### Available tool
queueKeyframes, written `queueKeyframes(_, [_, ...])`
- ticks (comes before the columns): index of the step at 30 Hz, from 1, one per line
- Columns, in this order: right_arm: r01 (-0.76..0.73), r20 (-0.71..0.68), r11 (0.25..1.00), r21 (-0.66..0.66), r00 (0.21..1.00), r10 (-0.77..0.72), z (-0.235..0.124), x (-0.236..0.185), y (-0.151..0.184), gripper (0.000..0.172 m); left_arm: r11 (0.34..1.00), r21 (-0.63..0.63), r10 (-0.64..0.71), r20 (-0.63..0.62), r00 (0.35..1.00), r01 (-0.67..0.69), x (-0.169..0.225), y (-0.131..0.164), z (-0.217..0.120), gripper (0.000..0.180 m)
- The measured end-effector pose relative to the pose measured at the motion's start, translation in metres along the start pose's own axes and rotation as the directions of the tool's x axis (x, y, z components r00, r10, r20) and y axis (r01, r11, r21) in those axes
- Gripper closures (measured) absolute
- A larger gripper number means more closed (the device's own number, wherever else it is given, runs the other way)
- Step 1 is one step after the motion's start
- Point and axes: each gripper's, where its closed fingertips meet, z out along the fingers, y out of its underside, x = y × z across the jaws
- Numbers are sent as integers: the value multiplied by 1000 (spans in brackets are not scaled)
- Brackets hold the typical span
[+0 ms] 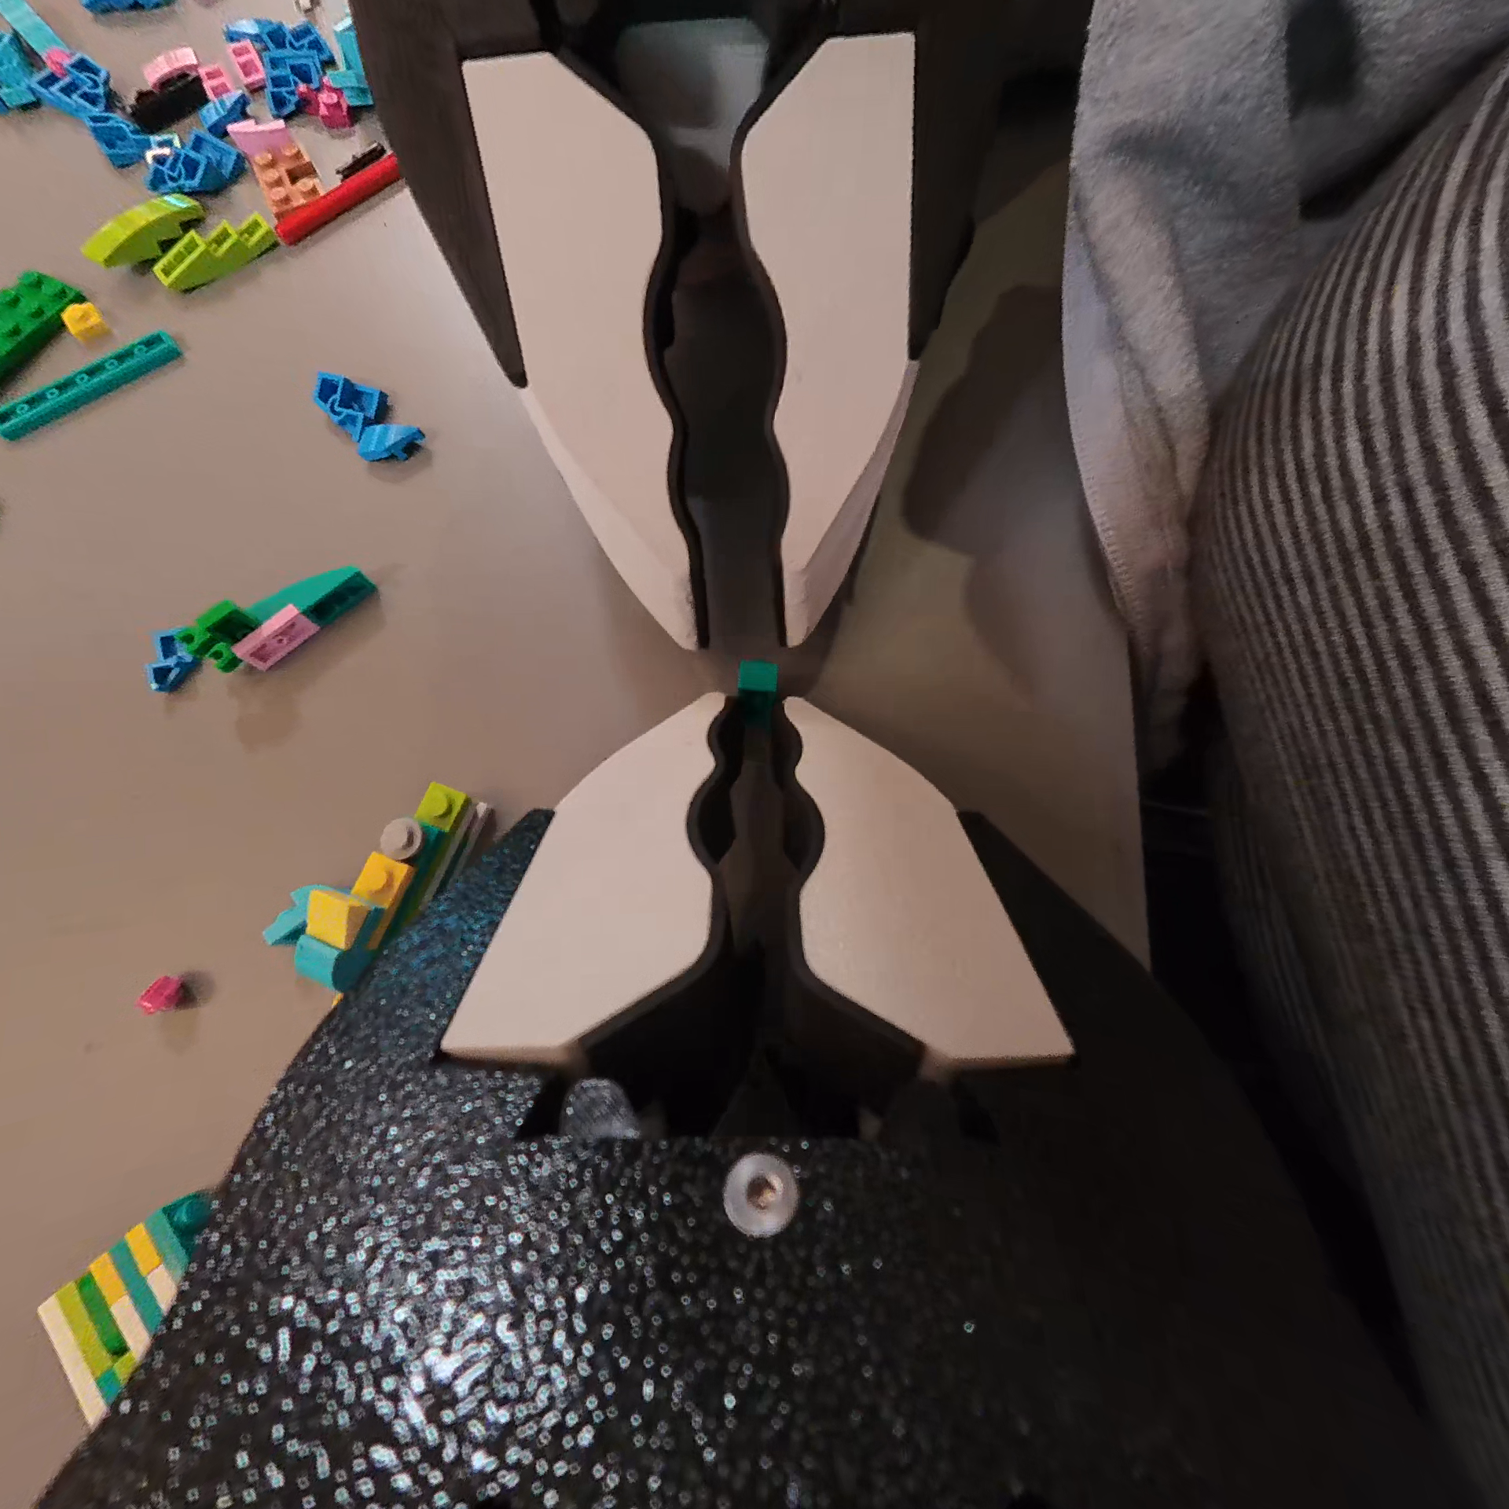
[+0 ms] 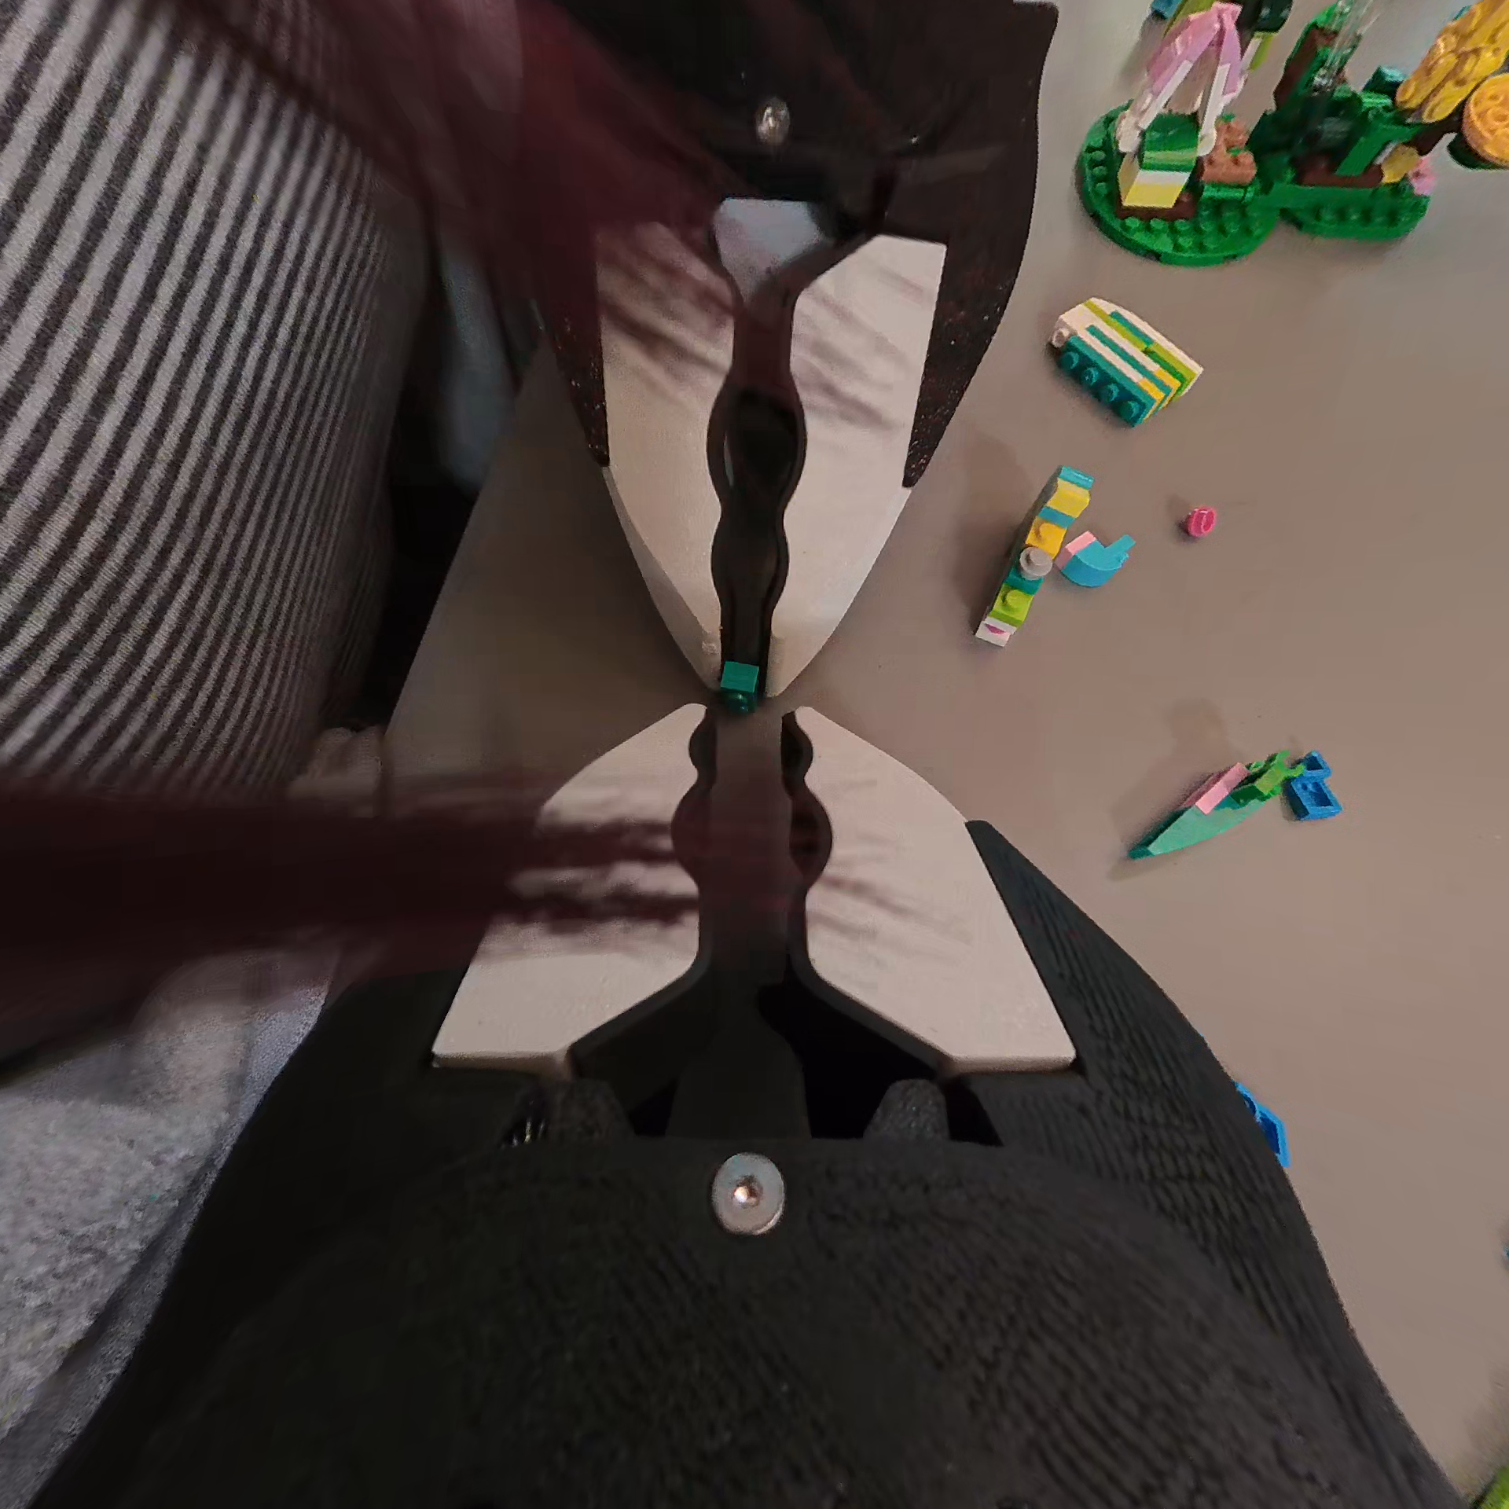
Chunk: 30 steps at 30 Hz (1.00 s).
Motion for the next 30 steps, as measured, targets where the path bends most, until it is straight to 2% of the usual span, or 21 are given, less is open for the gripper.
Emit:
queueKeyframes(11, [16,-23,1000,-6,1000,-17,7,-2,-4,163,1000,-2,7,3,1000,-7,1,-1,0,172])
queueKeyframes(17, [76,-56,997,-17,995,-77,7,-3,-3,166,1000,-4,21,17,1000,-21,2,-1,1,172])
queueKeyframes(30, [82,-22,996,-24,996,-82,4,-6,1,165,1000,2,30,17,999,-30,3,-2,1,172])
